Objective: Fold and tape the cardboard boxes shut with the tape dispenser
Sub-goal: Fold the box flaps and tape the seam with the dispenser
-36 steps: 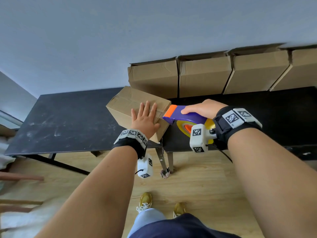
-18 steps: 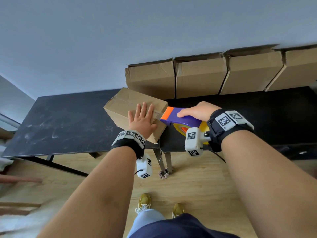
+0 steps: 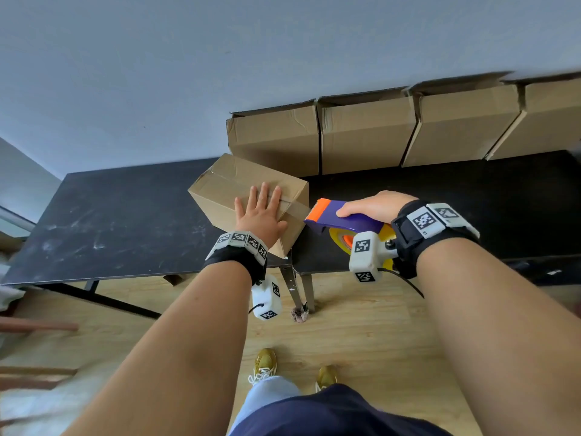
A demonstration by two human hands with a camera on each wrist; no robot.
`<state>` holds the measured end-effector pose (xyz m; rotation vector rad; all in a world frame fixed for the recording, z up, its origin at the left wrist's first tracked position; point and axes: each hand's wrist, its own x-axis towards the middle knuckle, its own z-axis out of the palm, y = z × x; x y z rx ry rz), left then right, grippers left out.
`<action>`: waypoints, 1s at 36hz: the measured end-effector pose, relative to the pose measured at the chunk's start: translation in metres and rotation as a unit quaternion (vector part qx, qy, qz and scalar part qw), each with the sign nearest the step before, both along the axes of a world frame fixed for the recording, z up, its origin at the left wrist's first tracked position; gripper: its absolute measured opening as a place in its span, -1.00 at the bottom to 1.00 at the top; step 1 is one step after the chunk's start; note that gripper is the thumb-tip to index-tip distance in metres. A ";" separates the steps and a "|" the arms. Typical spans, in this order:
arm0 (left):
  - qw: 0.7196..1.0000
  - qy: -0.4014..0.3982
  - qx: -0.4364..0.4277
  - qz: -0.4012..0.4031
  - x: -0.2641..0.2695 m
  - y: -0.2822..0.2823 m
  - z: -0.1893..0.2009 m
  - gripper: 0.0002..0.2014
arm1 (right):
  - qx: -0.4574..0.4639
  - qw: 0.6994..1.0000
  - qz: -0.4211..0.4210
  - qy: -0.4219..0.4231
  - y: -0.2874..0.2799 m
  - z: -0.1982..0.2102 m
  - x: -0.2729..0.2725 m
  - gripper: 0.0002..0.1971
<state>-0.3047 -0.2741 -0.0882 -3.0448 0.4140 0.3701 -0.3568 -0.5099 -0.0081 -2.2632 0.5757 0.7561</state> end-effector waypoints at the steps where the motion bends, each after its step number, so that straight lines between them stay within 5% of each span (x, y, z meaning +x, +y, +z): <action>1: 1.000 0.001 0.000 0.000 0.000 0.000 0.000 -0.27 | -0.006 1.000 0.001 -0.005 0.003 0.000 0.000 -0.46; 10: 0.997 -0.006 -0.066 0.033 0.002 0.002 0.002 -0.32 | -0.008 0.999 -0.010 -0.034 0.034 -0.022 0.008 -0.53; 18: 0.978 -0.147 -0.138 0.047 0.009 -0.012 -0.004 -0.50 | 0.020 0.999 -0.019 -0.035 0.044 -0.024 0.024 -0.58; 32: 0.994 -0.055 -0.085 0.036 0.014 -0.020 -0.011 -0.39 | 0.069 0.996 -0.041 -0.028 0.040 -0.029 0.038 -0.63; 36: 0.994 -0.066 -0.077 0.032 0.012 -0.020 -0.012 -0.39 | 0.076 0.997 0.027 -0.003 0.042 -0.023 0.037 -0.62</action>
